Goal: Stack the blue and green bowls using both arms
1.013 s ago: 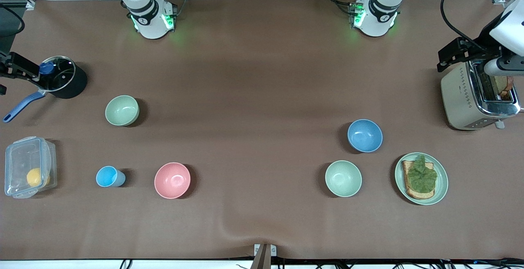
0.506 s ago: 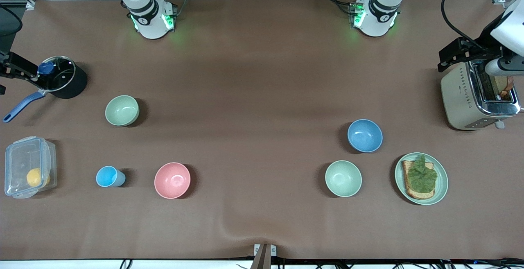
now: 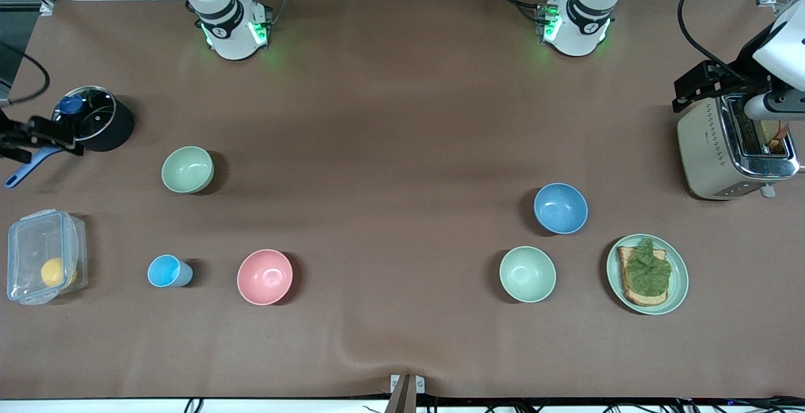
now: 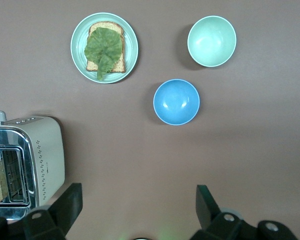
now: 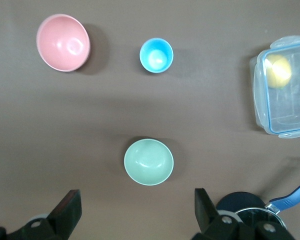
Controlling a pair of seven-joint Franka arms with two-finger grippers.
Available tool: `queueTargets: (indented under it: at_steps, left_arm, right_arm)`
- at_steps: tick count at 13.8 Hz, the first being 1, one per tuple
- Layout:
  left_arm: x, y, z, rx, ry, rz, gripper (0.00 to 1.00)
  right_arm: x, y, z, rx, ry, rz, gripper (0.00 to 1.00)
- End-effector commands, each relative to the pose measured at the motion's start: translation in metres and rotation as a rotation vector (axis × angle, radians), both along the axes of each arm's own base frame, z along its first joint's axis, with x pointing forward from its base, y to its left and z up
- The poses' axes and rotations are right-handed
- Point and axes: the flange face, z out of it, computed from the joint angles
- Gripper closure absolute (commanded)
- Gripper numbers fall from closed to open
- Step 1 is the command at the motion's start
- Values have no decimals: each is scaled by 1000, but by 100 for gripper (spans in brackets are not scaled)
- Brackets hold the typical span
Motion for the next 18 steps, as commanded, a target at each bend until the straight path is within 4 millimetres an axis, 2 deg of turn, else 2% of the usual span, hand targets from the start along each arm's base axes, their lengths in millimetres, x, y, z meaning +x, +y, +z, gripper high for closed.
queueTargets:
  at_steps: [1, 3, 4, 7, 9, 11, 13, 16, 18]
  left_arm:
    - [15, 3, -25, 13, 48, -16, 0]
    - [36, 0, -55, 13, 73, -18, 0]
    - [50, -3, -78, 13, 91, -23, 0]
    - [81, -17, -156, 20, 175, -35, 0]
    - [101, -20, -210, 17, 202, -34, 0]
    - [115, -21, -247, -23, 191, -6, 0]
    - [120, -16, -292, -39, 208, 19, 0]
    - [105, -9, -334, -30, 218, 28, 0]
    - [92, -7, -354, -29, 172, 32, 0]
  right_arm:
    - [9, -8, -35, 13, 66, 36, 0]
    - [4, -20, -74, 30, 109, -2, 0]
    - [-1, -28, -92, 41, 124, -20, 0]
    - [-15, -31, -131, 57, 185, -33, 0]
    - [-29, -42, -164, 58, 187, -61, 0]
    - [-44, -39, -197, 55, 175, -67, 0]
    - [-54, -35, -218, 48, 158, -68, 0]
    - [-66, -35, -253, 43, 146, -71, 5]
    - [-72, -35, -269, 40, 124, -72, 7]
